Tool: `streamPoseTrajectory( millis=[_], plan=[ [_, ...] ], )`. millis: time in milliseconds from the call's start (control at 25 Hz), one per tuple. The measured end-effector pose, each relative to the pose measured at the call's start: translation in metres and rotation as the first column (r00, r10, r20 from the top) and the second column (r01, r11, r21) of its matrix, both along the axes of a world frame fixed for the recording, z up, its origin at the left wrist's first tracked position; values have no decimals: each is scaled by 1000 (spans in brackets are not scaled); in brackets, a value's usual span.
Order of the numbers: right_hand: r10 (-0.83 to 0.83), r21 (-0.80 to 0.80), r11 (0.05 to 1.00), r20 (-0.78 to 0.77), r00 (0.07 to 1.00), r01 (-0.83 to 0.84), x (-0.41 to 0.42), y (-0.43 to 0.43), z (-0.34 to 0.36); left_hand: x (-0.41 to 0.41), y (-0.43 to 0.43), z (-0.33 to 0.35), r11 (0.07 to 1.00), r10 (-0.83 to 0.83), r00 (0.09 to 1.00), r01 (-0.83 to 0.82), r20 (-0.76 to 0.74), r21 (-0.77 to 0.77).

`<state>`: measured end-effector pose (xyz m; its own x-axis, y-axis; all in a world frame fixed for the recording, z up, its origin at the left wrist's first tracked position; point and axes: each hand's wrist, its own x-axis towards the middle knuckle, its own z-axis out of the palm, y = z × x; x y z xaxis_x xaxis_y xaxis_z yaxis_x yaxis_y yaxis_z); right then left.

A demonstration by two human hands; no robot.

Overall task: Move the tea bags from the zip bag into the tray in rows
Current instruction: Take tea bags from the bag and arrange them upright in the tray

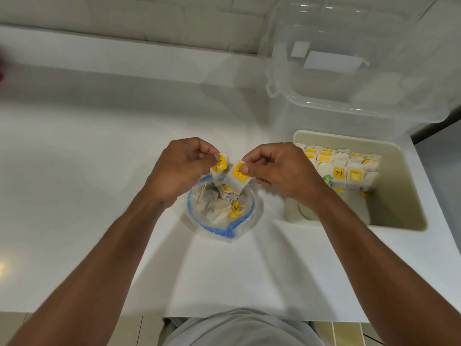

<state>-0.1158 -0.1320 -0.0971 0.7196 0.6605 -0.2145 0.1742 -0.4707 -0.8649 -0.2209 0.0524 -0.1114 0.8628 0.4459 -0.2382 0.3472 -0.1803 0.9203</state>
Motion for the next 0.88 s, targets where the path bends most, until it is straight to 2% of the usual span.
streamPoseTrajectory(
  millis=[120,240,320,520,600,880],
  plan=[
    [16,14,1000,8,1000,-17,4,-6,6,0,4,4,981,-103,995,102,-1,167],
    [63,-103,993,124,990,-50,8,-9,12,1,5,13,947,-169,985,169,-25,273],
    [76,-87,994,51,996,-72,9,-12,17,-1,5,18,913,-196,979,204,-60,353],
    [46,-76,996,36,998,-43,11,-16,19,-1,6,19,891,-194,978,207,-74,404],
    [33,-90,996,53,998,-28,11,-18,20,1,5,22,911,-219,974,222,-49,348],
    [-35,-83,995,159,987,49,18,-39,47,23,-9,47,859,-335,942,309,-9,408]
  ],
)
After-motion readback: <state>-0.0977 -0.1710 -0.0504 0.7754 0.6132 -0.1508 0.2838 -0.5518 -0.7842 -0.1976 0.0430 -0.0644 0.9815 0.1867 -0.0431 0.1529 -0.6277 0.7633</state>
